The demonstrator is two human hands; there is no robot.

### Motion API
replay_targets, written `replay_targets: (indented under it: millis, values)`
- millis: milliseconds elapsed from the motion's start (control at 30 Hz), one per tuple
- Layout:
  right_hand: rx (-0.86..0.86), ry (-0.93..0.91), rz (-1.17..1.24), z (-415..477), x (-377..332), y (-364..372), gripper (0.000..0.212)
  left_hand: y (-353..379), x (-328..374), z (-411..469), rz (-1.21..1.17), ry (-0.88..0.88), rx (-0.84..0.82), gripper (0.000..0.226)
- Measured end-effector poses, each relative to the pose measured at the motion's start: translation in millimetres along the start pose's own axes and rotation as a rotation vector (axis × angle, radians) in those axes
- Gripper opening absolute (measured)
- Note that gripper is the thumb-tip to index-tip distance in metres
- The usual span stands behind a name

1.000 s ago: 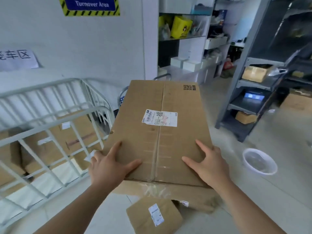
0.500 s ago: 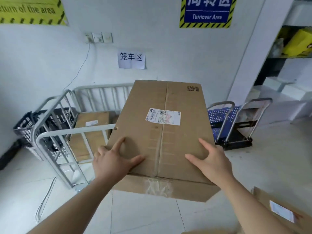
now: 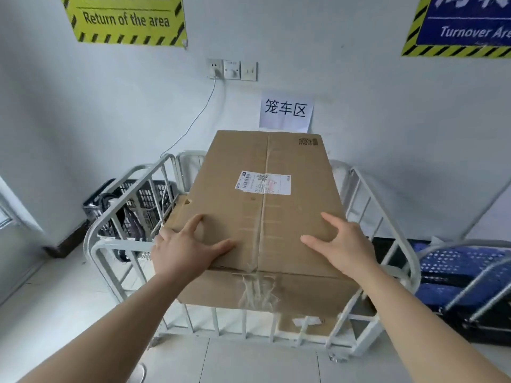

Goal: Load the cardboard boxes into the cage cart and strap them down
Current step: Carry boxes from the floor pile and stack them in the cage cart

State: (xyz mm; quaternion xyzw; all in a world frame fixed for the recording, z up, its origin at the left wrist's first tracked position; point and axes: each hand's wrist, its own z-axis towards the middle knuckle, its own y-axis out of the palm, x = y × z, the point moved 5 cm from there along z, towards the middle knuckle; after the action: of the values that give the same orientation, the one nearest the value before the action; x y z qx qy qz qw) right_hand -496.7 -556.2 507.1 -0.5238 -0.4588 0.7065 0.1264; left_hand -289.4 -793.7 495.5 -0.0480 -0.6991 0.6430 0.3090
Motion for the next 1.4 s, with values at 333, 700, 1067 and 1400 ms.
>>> replay_targets:
  millis: [333,700,1067,1400]
  values:
    - [-0.106,0.021,0.062,199.4,-10.6,55.3,0.091,43.2,39.5,181.3,0.057,-0.053,-0.081,0.112]
    - [-0.201,0.235,0.071,355.2,20.1,153.3,0.090,142.1,57.3,363.5,0.116,-0.035,-0.293,0.106]
    - [-0.380,0.360,0.031,460.8,110.0,281.8,0.086,297.9,42.3,447.5,0.136,-0.186,-0.460,0.100]
    - [-0.451,0.419,0.005,505.3,190.6,409.7,0.090,431.0,-1.9,486.3,0.156,-0.271,-0.485,0.102]
